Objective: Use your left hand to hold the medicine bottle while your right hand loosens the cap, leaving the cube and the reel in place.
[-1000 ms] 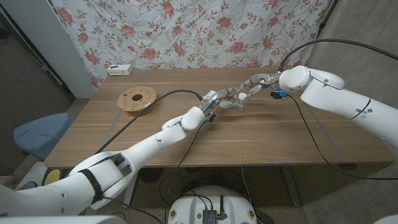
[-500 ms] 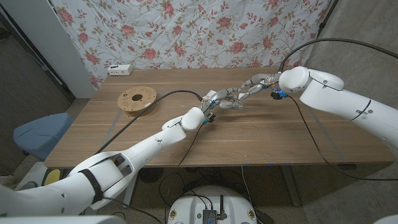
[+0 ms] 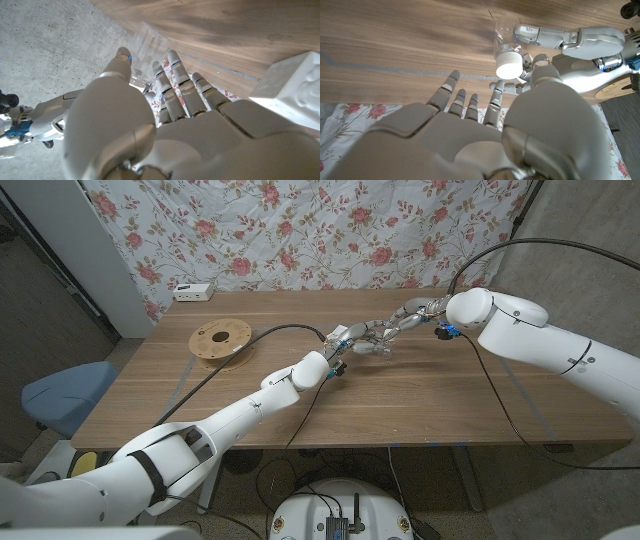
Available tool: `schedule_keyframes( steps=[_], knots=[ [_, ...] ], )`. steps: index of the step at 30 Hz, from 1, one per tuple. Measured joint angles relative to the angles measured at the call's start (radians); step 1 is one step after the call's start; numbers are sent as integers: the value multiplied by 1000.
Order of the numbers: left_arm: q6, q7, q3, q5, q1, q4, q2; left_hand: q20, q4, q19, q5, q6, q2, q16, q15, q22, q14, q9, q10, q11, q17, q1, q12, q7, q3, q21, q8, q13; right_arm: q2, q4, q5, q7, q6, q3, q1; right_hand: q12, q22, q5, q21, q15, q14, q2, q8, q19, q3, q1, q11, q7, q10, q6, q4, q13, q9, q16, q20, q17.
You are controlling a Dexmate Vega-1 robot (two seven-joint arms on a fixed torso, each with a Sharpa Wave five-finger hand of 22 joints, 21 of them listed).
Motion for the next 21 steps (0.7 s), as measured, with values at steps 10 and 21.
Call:
schedule_keyframes(
  steps=[10, 21],
  knots=[
    [-7, 0, 2, 0, -7, 12, -6, 0, 0, 0, 0, 0, 1, 0, 0, 0, 0, 0, 0, 0, 0, 1, -1, 0, 0, 0, 0, -1, 8, 2, -25, 11, -25, -25, 20, 8, 0, 0, 0, 7, 7, -1, 20, 6, -4, -1, 20, 16, 9, 49, -4, 0, 5, 0, 5, -3],
    [-11, -5, 4, 0, -14, 21, -9, 0, 0, 0, -1, 0, 1, 0, 0, 0, 0, 0, 0, 0, 0, 1, -2, 0, 0, 0, 0, -1, 19, 10, -43, 12, -38, -46, 33, 8, 0, 1, 0, 6, 18, -1, 32, 11, 0, -1, 23, 14, 20, 79, -17, 0, 9, 0, 0, -7]
  ],
)
